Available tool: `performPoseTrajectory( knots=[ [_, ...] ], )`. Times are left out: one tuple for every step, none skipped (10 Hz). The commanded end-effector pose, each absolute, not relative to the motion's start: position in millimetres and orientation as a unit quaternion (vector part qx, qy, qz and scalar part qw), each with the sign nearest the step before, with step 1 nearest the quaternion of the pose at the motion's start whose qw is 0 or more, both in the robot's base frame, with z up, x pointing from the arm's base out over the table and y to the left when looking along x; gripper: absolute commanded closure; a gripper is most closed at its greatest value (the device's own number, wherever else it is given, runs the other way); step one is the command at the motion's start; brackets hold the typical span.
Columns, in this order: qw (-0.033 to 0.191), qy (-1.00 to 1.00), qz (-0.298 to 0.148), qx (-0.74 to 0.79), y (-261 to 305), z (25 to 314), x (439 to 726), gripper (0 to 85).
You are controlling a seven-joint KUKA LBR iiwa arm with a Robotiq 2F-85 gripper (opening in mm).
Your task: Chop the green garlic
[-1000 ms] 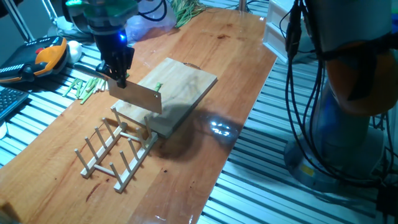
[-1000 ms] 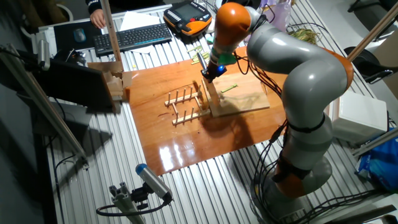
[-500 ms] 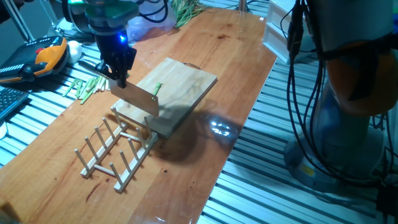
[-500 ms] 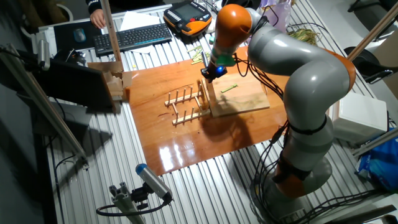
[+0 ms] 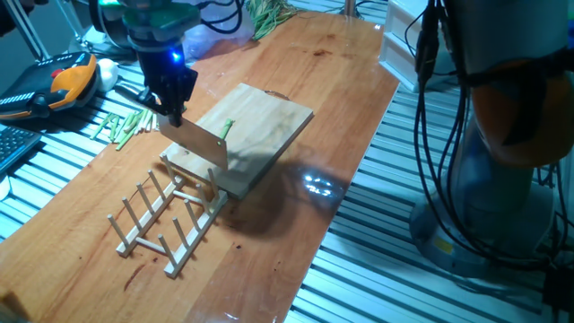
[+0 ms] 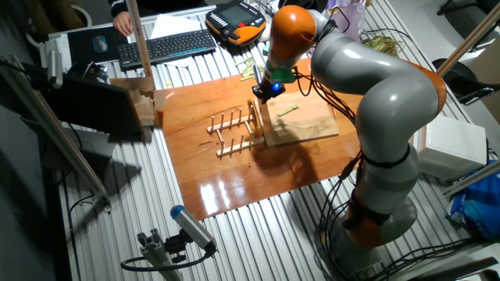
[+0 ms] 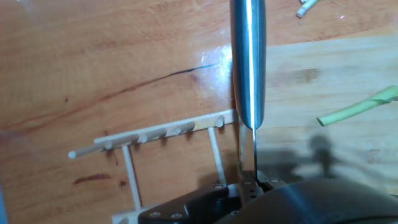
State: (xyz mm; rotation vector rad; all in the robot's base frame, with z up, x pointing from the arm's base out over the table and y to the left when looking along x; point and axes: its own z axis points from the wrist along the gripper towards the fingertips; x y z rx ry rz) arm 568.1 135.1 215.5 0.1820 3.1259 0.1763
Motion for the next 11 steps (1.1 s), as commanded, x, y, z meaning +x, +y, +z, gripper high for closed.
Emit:
performPoseTrajectory(
  knots=[
    [0.005,0.997,0.058,0.052,125,212,581,85.0],
    [0.009,0.998,0.047,0.03,114,208,596,85.0],
    [0.011,0.999,0.028,-0.012,97,204,614,85.0],
    [0.013,0.999,0.027,-0.035,85,201,624,85.0],
    [0.013,0.998,0.028,-0.053,72,197,629,85.0],
    [0.019,0.997,0.03,-0.064,59,186,629,85.0],
    [0.024,0.995,0.042,-0.084,48,173,625,85.0],
    [0.026,0.993,0.047,-0.106,47,166,623,85.0],
    [0.024,0.993,0.042,-0.11,48,165,621,85.0],
    [0.02,0.994,0.037,-0.102,44,164,617,85.0],
    [0.013,0.996,0.043,-0.08,39,157,612,85.0]
  ],
)
